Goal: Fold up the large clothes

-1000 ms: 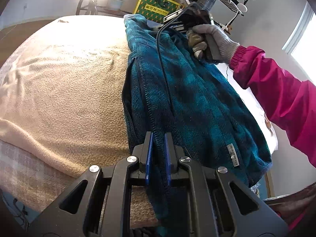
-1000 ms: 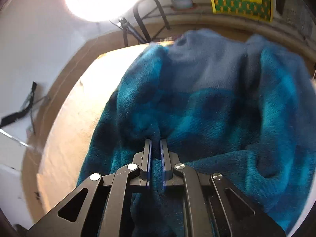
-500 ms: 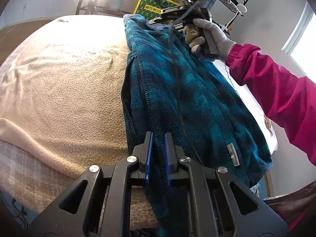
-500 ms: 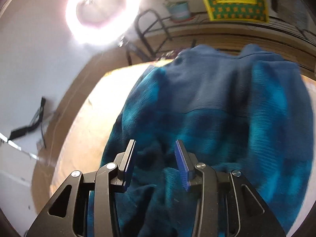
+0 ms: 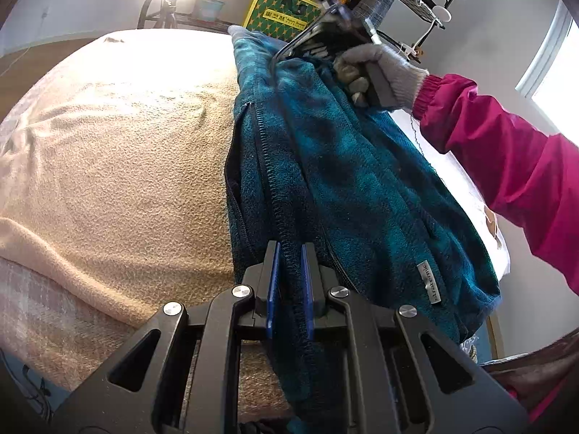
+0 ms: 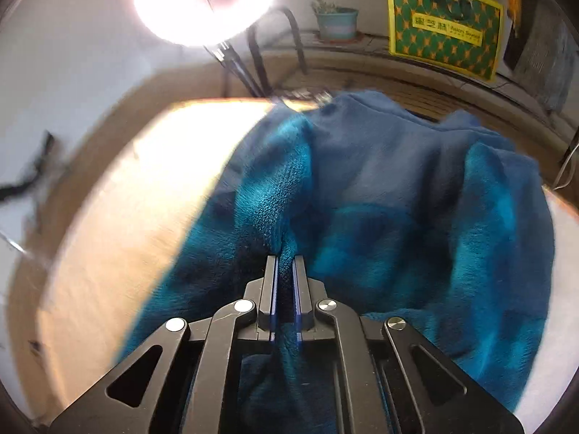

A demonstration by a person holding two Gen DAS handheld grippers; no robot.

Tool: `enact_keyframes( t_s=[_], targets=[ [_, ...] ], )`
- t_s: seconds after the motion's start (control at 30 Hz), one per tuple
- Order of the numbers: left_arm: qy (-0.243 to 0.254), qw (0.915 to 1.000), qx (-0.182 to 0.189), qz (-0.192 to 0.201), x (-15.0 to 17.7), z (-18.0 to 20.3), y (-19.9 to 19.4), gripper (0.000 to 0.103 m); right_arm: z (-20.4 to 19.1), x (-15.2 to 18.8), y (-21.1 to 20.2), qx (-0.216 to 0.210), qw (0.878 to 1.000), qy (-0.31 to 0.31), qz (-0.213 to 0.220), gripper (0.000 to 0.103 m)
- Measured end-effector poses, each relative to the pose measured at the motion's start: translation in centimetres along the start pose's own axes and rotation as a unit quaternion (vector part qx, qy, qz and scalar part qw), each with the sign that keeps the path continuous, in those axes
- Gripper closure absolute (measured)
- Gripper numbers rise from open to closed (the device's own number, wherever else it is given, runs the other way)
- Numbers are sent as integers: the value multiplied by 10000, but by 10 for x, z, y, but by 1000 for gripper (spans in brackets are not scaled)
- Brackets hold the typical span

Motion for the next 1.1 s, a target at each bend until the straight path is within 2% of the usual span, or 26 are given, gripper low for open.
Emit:
enact_keyframes(
  t_s=[0.07,0.1,0.17,0.23,0.27,0.33,0.37,0.4,0.5,0.53,0.57,0.6,0.7,0.77,0.8,0.9,0.97,1.1],
  targets=[
    [-10,10000,9,-18,0,0,0,94,-6,-4,-1,146,9998,-122,28,96],
    [-5,10000,15,-20,0,-1,0,94,-7,-7,-3,156,9998,-123,-34,91],
    [24,10000,8,-17,0,0,0,94,-5,-13,-11,169,9998,-39,9,91],
    [-2,10000,18,-7,0,-1,0,94,-3,-26,-28,82,9991,75,401,91],
    [-19,10000,22,-7,0,-1,1,94,-2,-35,-33,-119,9981,173,581,89],
    [-19,10000,18,-16,0,-1,1,94,3,-50,-29,-393,9951,473,779,67],
    [-16,10000,8,-25,0,-1,1,94,4,-54,-25,-479,9939,570,816,49],
    [-17,10000,4,-29,0,-1,1,94,8,-60,-14,-539,9927,715,809,47],
    [11,10000,-33,-39,-1,-1,1,94,9,-67,19,-596,9917,1005,536,48],
    [29,10000,-52,-37,0,0,1,94,11,-67,25,-630,9912,1054,493,51],
    [40,10000,-66,-37,-1,0,1,94,10,-66,29,-731,9904,1073,465,78],
    [41,10000,-73,-38,0,1,1,94,7,-66,32,-837,9901,1054,403,98],
    [26,10000,-75,-30,0,3,2,94,11,-66,23,-326,9930,928,659,99],
    [40,9999,-96,-31,0,4,3,94,26,-62,38,-53,9919,1198,422,99],
    [53,9999,-108,-32,-1,4,3,94,28,-59,44,-70,9907,1305,367,99],
    [113,9998,-153,-49,-1,6,2,94,23,-64,42,51,9939,1078,246,94],
    [163,9996,-200,-71,-1,7,1,94,21,-67,31,-74,9939,1054,306,92],
    [248,9994,-250,-57,-5,11,-8,94,14,-62,-23,-594,9900,1035,753,91]
  ],
)
Point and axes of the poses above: each gripper's, at about its wrist camera, not at the fingertips, and y roughly the way its jaws point, z to its right, x to its underside, the point moved 7 cm from there along y, roughly the way its jaws point, and after that the axes turned 6 degrees about -y, right-handed, at the moved point
